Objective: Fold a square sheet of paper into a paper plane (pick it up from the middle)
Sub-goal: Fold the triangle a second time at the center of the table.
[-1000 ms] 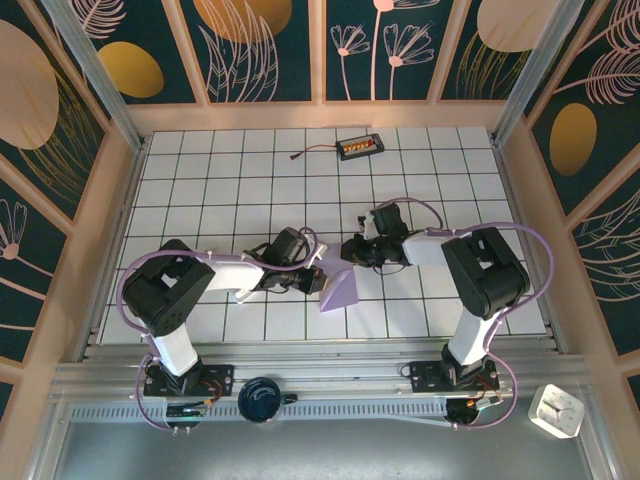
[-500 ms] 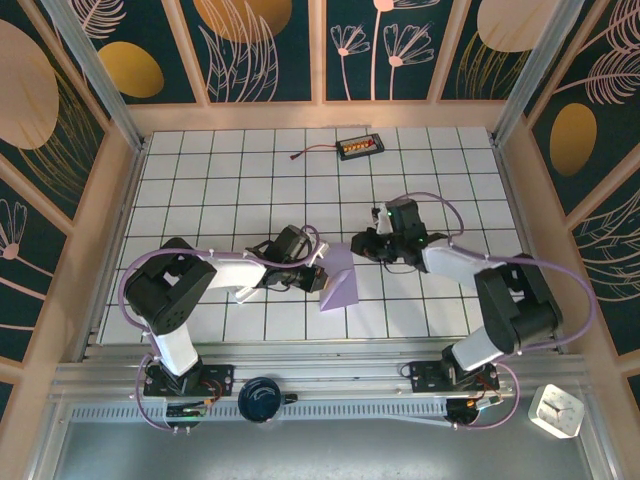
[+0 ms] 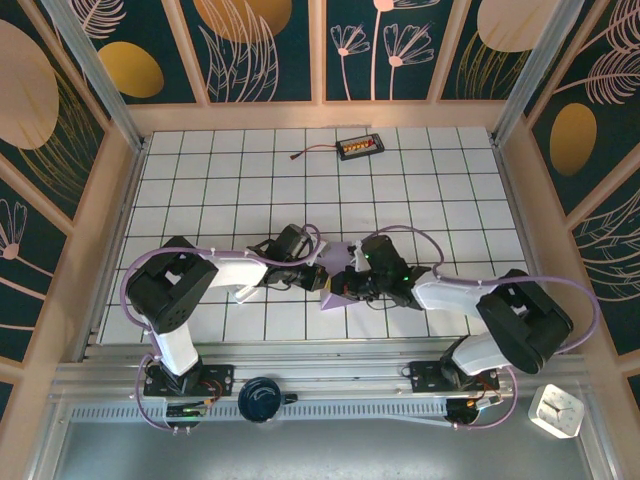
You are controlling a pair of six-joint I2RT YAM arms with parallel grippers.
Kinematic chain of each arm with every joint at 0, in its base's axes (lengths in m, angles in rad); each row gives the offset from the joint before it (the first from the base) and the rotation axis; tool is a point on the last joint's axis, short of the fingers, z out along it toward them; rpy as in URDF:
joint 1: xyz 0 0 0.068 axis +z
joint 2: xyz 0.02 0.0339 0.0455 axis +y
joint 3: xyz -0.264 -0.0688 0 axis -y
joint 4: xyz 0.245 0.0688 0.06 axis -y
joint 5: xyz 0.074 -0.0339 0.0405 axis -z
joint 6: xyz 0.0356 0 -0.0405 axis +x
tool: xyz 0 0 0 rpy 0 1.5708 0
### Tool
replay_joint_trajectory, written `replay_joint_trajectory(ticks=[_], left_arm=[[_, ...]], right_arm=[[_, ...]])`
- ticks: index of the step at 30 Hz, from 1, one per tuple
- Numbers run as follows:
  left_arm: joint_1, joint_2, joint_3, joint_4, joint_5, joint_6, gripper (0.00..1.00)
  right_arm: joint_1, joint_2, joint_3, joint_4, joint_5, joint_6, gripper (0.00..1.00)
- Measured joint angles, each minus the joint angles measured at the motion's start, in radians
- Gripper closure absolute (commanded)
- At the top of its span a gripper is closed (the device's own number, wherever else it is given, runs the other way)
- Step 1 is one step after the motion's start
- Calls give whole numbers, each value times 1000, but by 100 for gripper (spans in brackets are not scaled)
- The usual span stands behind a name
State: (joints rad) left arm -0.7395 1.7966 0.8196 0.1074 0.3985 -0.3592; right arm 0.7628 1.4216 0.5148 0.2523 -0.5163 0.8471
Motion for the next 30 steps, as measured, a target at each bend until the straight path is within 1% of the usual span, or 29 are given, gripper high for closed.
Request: replay_joint_trajectory(ticks=[5, 9, 30], left_arm=[[0, 2, 2, -1, 0, 0, 100], [0, 3, 6, -5, 0, 0, 100], [0, 15, 39, -55, -3, -24, 100]], right_arm=[[45, 58, -1, 68, 3, 38, 100], [60, 72, -23, 110, 8, 59, 100], [64, 128, -40, 164, 48, 77, 100]])
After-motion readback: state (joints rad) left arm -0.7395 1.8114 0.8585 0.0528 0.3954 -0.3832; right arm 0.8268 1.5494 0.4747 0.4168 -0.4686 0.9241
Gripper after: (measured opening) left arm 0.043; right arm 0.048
